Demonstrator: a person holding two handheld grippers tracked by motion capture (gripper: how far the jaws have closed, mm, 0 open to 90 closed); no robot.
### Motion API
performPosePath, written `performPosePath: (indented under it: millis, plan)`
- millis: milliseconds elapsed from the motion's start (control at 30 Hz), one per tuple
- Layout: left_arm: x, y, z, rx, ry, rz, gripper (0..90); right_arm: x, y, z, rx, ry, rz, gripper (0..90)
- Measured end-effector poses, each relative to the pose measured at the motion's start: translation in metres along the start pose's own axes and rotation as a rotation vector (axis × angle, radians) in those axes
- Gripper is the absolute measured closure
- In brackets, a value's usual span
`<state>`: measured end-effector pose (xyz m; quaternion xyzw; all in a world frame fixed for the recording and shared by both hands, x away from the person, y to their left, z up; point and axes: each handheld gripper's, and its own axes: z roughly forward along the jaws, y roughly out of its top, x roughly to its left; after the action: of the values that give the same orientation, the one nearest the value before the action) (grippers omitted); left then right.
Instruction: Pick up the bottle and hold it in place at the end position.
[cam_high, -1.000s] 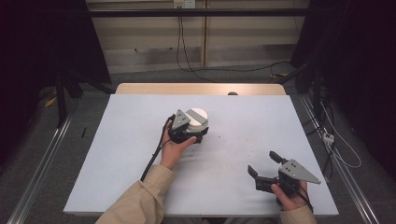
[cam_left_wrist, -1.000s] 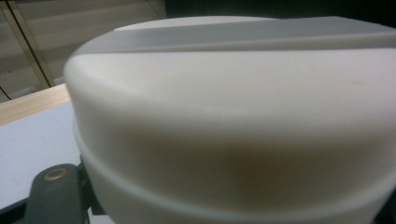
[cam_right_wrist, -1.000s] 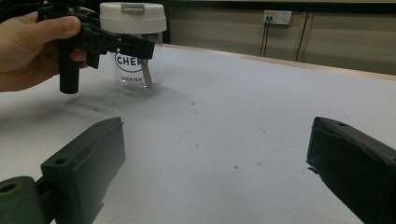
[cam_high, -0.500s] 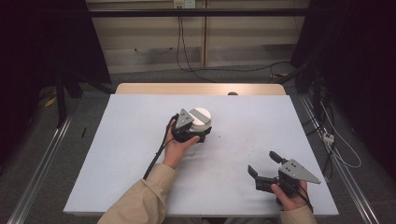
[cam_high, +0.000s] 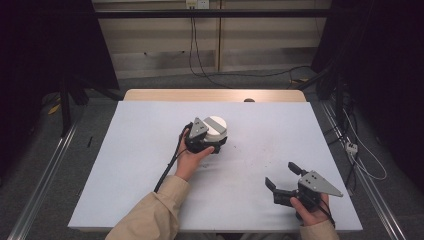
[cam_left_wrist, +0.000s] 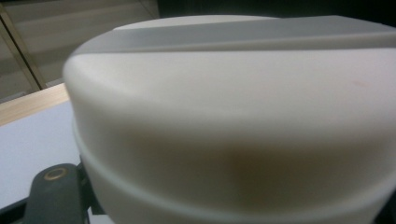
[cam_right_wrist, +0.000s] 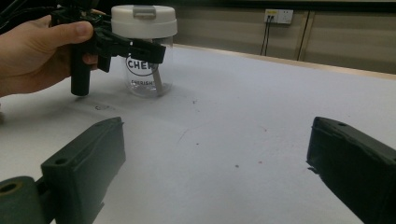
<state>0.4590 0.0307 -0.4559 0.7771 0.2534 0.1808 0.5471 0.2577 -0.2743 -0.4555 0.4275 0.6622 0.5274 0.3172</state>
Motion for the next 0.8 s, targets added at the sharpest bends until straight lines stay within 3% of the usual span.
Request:
performPosePath:
  millis: [400, 667, 800]
  plan:
    - [0.002, -0.003, -0.005, 0.004, -0.016, 0.002, 18.5, 0.003, 0.002, 0.005, 0.013, 0.006, -0.018, 3.8]
    - [0.001, -0.003, -0.006, 0.006, -0.02, 0.018, 18.5, 0.005, 0.009, 0.018, 0.032, 0.021, -0.015, 4.3]
    - [0.002, -0.003, -0.006, 0.01, -0.02, 0.006, 18.5, 0.008, 0.014, 0.024, 0.038, 0.034, -0.022, 4.4]
